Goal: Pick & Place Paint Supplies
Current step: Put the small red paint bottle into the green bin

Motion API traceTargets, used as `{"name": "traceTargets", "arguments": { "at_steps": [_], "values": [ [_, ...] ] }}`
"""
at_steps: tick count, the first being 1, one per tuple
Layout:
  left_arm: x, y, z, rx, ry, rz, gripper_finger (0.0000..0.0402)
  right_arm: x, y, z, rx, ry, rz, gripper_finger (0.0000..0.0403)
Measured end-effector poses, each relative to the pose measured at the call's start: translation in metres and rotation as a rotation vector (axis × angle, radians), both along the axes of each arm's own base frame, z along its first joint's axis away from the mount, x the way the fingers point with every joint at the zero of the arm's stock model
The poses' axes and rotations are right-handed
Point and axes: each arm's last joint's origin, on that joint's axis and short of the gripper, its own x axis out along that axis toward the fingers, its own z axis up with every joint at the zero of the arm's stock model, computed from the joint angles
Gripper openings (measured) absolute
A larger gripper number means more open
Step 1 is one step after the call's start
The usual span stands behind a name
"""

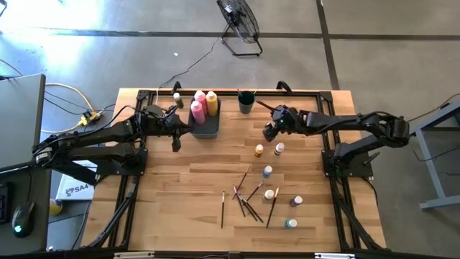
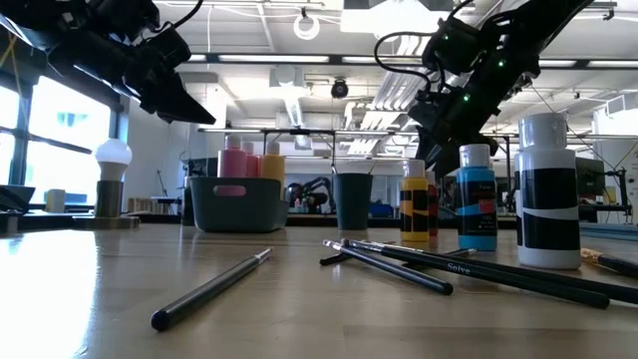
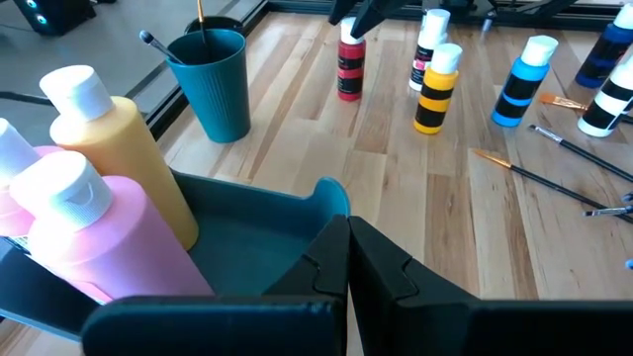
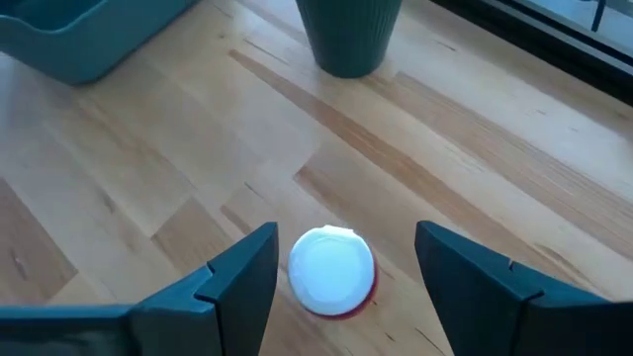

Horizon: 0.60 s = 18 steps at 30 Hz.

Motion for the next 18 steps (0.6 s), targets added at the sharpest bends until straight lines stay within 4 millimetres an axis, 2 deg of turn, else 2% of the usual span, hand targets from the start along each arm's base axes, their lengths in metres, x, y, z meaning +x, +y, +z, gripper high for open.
{"name": "traceTargets", "arguments": {
  "at_steps": [18],
  "values": [
    [0.0, -0.0001, 0.0, -0.001, 0.0, -0.002, 0.0, 0.0001, 0.0004, -0.0002, 0.008, -0.002, 0.007, 0.0232]
  ]
}}
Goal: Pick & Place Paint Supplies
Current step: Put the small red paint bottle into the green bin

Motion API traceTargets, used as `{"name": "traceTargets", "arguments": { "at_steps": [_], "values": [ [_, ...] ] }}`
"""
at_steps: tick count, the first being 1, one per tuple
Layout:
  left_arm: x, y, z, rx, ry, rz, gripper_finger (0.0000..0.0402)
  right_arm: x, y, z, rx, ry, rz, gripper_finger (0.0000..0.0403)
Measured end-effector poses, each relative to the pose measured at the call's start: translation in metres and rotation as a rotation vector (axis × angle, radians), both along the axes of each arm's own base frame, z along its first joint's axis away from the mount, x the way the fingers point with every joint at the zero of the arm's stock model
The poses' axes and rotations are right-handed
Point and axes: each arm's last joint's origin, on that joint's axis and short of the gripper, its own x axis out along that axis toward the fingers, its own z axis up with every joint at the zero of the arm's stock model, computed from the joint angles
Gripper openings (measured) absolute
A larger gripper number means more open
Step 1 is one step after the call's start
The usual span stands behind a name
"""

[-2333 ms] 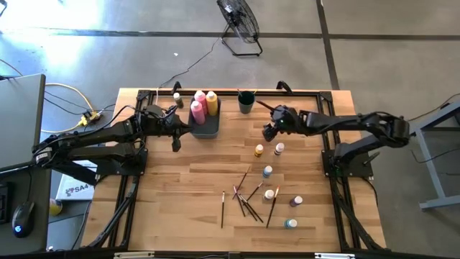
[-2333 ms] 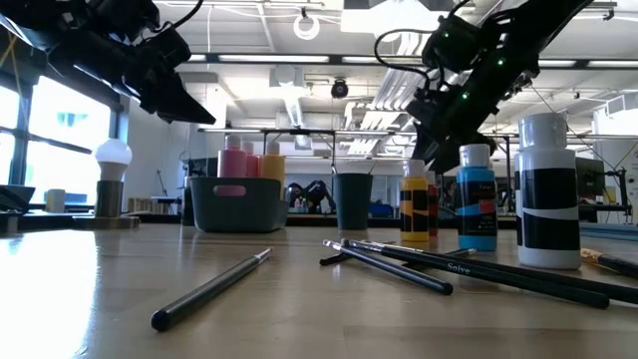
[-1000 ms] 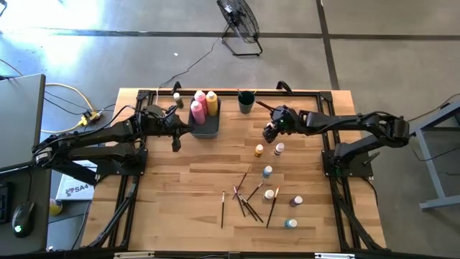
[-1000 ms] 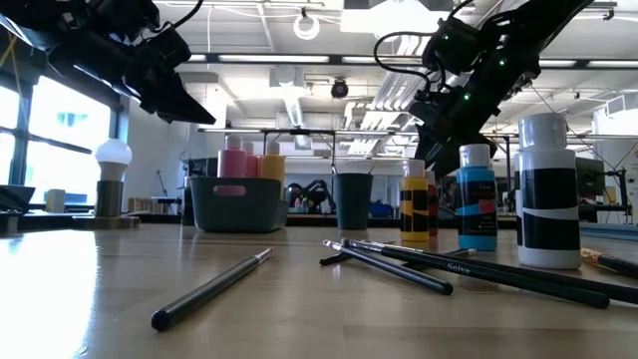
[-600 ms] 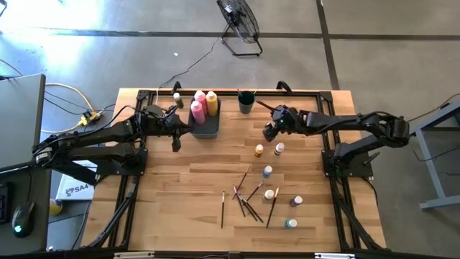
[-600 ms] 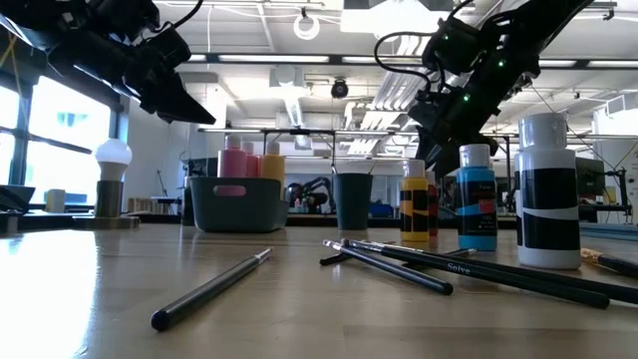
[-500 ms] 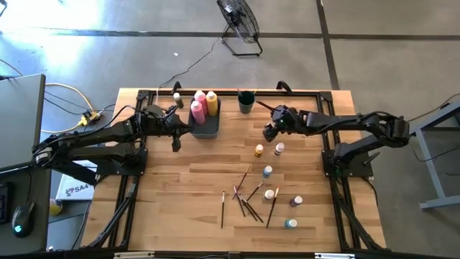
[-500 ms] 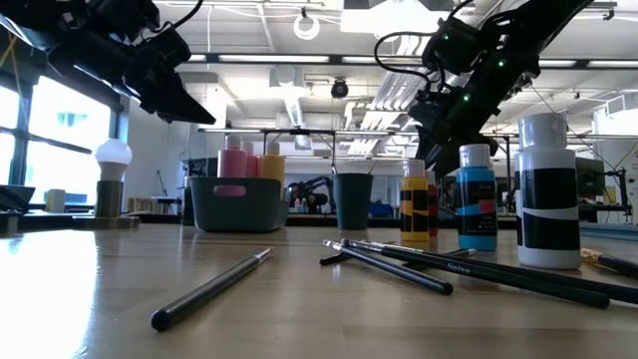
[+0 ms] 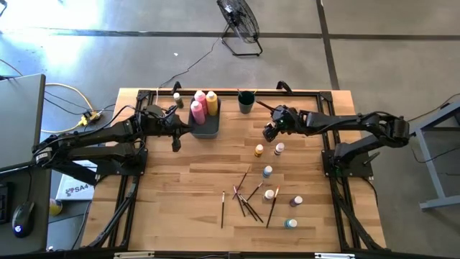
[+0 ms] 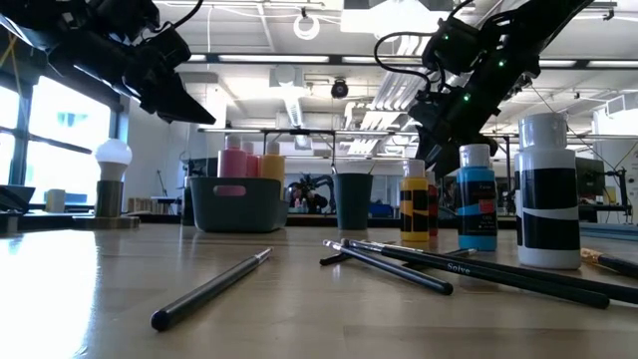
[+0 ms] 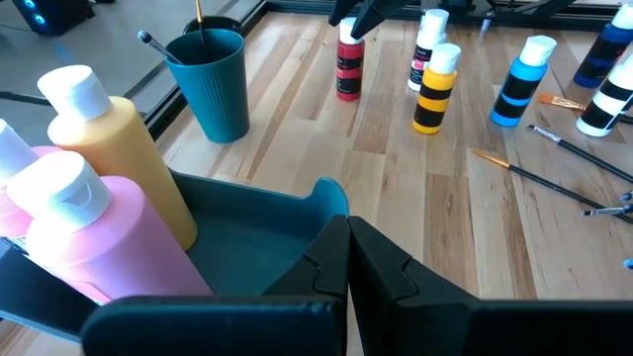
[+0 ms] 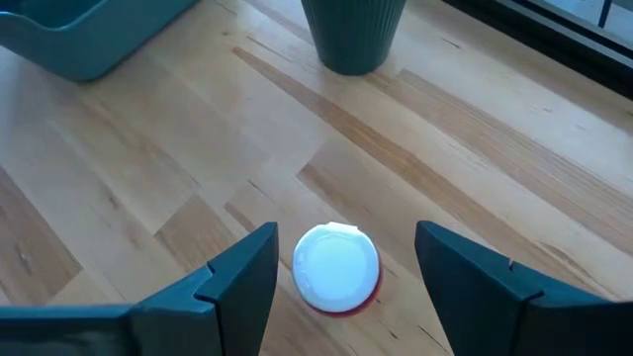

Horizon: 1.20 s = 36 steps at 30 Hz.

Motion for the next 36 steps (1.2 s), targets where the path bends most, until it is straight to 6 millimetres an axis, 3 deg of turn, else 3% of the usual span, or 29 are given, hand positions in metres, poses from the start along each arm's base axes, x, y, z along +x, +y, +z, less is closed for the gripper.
{"name": "traceTargets", "arguments": {
  "at_steps": [11, 22, 36],
  "values": [
    [0.0, 0.0, 0.0, 0.0, 0.0, 0.0, 0.0, -0.002, 0.001, -0.002, 0.013, 0.023, 0.0, 0.0232],
    [0.0, 0.0, 0.0, 0.0, 0.001, 0.001, 0.0, 0.007, -0.003, -0.022, 0.036, 0.072, -0.012, 0.0232],
    [0.0, 0.0, 0.0, 0.0, 0.005, 0.002, 0.0, 0.01, -0.004, -0.018, 0.011, 0.032, -0.001, 0.0232]
  ]
}}
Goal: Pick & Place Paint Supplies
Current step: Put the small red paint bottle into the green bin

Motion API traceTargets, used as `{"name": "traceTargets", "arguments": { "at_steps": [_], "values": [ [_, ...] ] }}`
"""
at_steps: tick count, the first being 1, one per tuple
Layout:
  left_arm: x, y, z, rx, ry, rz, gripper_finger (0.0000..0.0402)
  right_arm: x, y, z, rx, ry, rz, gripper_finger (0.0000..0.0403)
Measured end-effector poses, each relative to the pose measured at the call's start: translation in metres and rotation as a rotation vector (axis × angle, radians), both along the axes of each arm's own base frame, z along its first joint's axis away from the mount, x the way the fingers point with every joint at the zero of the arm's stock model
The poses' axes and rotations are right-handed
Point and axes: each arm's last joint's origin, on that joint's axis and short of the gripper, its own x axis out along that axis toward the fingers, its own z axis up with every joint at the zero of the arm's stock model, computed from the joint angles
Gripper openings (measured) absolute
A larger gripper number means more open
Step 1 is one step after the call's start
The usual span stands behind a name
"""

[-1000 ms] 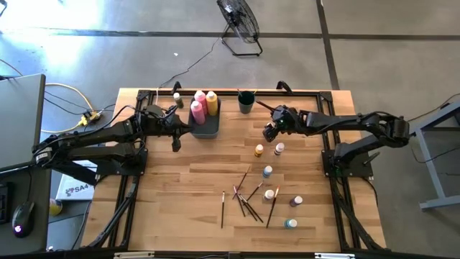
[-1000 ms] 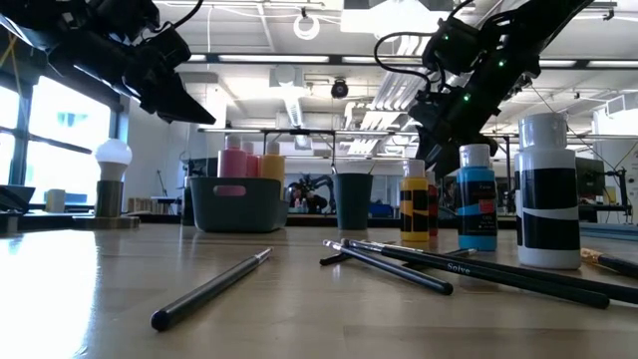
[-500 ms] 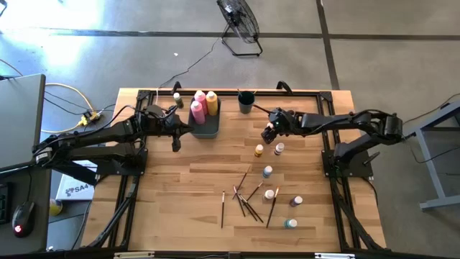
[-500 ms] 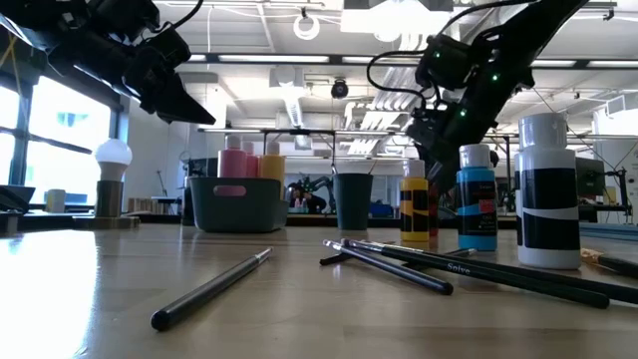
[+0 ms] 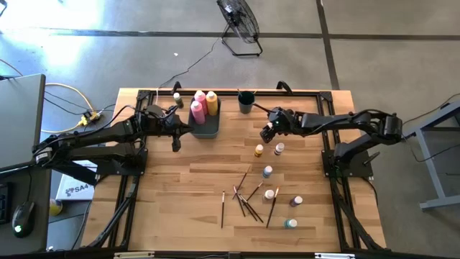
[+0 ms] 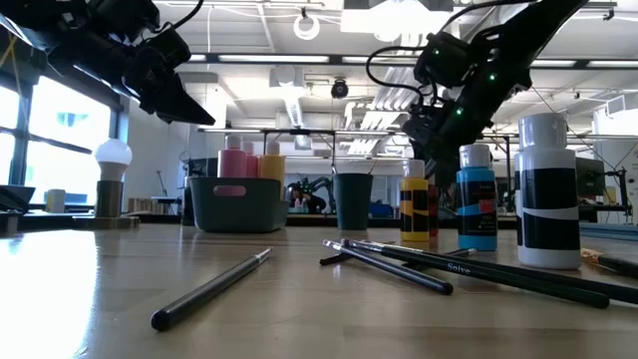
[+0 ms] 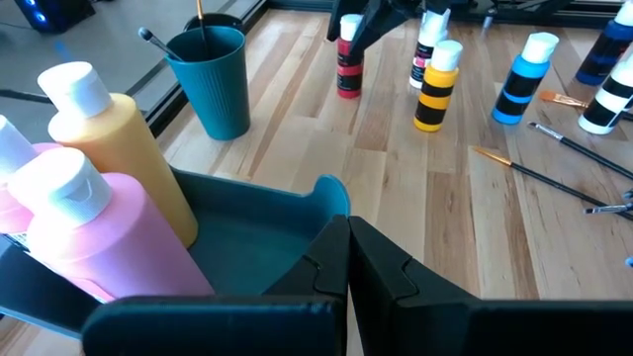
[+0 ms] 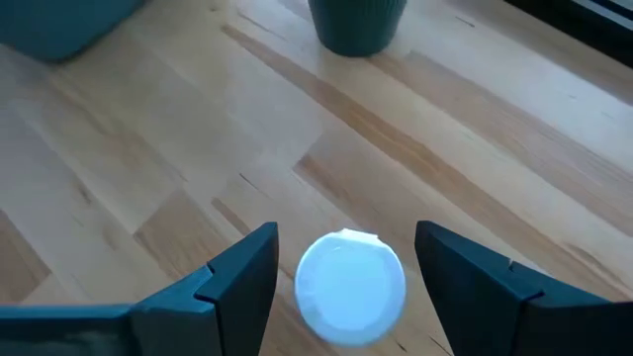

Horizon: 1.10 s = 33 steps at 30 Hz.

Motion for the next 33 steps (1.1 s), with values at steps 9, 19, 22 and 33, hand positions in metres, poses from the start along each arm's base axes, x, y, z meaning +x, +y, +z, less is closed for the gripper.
{"name": "traceTargets", "arguments": {
  "at_steps": [9, 19, 22, 33],
  "values": [
    [-0.0001, 0.0, -0.0002, -0.001, 0.003, 0.0, 0.0, -0.0001, -0.0001, 0.0, -0.003, 0.002, -0.002, 0.02],
    [-0.0001, -0.0001, -0.0002, 0.001, 0.003, -0.002, 0.0, 0.0002, 0.0, 0.0003, -0.003, -0.002, -0.001, 0.0146],
    [-0.0001, -0.0001, -0.0002, 0.0, 0.003, -0.002, 0.0, 0.0001, 0.0, 0.0004, -0.004, -0.002, -0.001, 0.0148],
    [-0.0001, -0.0001, -0.0002, 0.0, 0.002, -0.004, 0.0, 0.0001, -0.0001, 0.0003, -0.003, -0.003, -0.005, 0.0141]
  ]
}}
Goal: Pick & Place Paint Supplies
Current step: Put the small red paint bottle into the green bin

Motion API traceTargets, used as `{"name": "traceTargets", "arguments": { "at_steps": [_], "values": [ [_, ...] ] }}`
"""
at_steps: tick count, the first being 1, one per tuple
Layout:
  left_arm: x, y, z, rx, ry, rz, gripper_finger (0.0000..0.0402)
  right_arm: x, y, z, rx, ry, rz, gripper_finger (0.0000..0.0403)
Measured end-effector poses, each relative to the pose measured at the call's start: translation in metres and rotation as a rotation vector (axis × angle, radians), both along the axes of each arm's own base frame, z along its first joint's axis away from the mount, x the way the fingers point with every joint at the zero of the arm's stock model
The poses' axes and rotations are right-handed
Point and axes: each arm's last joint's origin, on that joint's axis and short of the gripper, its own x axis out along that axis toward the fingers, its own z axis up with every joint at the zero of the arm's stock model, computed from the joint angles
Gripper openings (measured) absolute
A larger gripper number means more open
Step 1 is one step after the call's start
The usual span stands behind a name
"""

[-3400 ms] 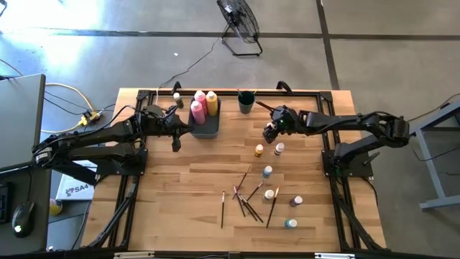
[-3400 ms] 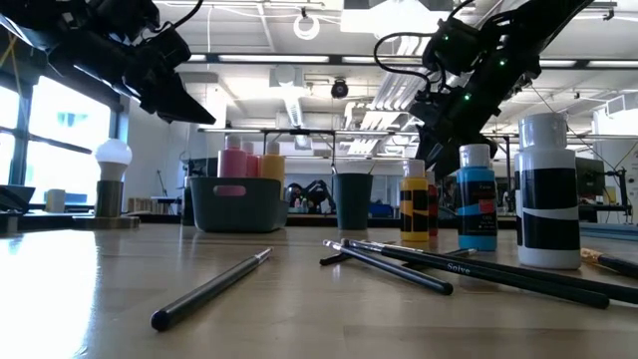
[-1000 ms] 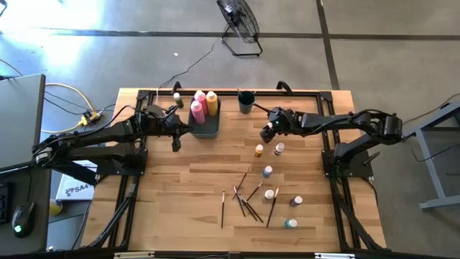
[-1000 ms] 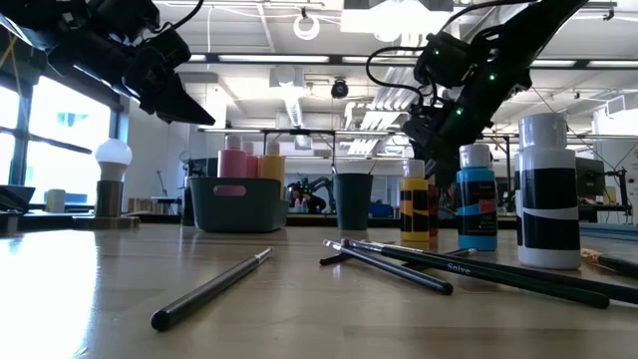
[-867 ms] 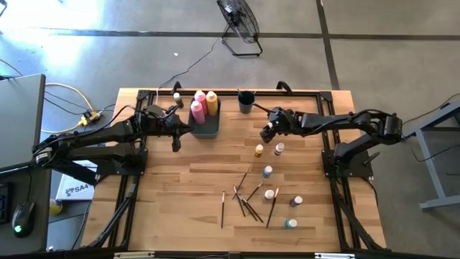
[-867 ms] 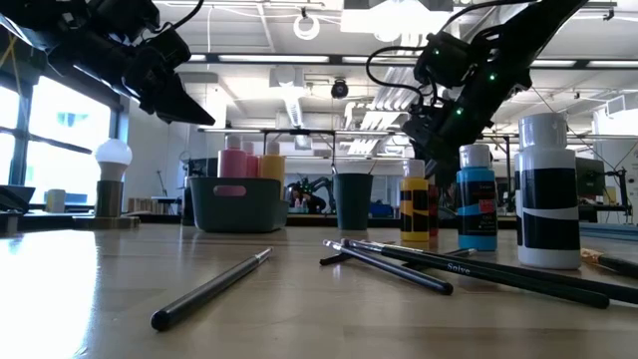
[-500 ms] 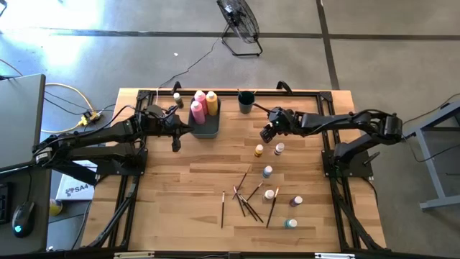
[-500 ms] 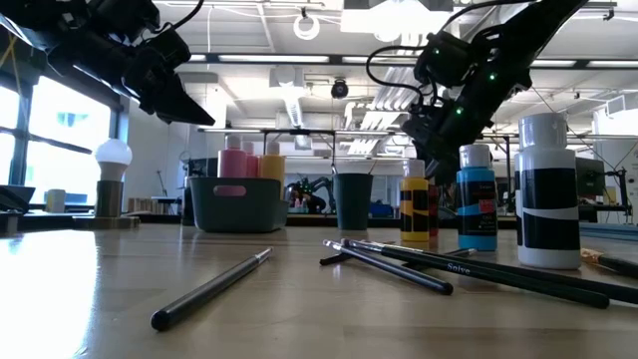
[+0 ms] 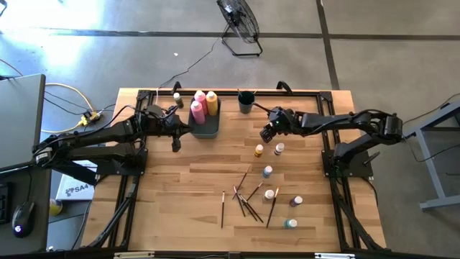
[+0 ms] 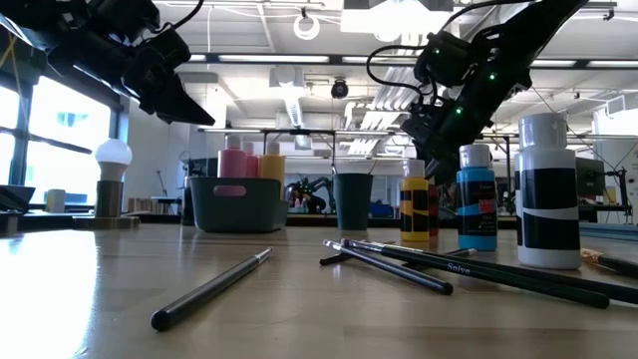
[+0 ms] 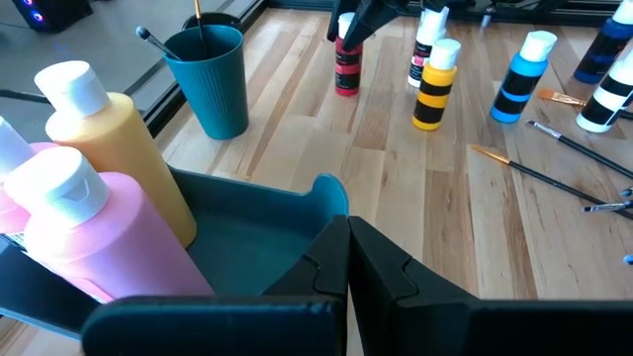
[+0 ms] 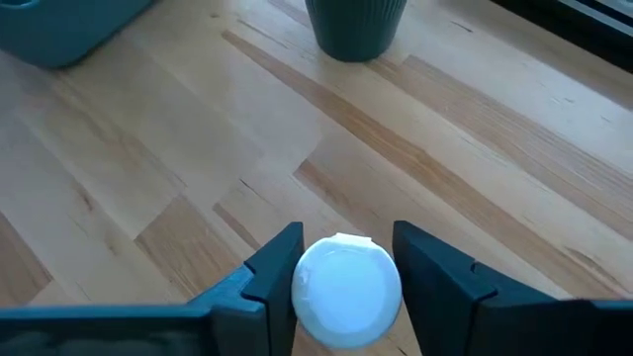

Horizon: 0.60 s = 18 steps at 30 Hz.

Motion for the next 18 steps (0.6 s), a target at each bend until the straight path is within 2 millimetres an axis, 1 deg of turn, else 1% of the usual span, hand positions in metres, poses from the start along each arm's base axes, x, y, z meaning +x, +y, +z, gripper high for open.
{"name": "traceTargets", "arguments": {
  "at_steps": [12, 18],
  "values": [
    [0.0, 0.0, 0.0, 0.0, 0.0, 0.001, 0.0, 0.0036, -0.001, 0.0028, -0.005, -0.051, 0.007, 0.014],
    [0.0, 0.0, 0.0, 0.0, 0.0, 0.001, 0.0, 0.0083, -0.0012, 0.0067, 0.008, -0.122, 0.037, 0.014]
  ]
}}
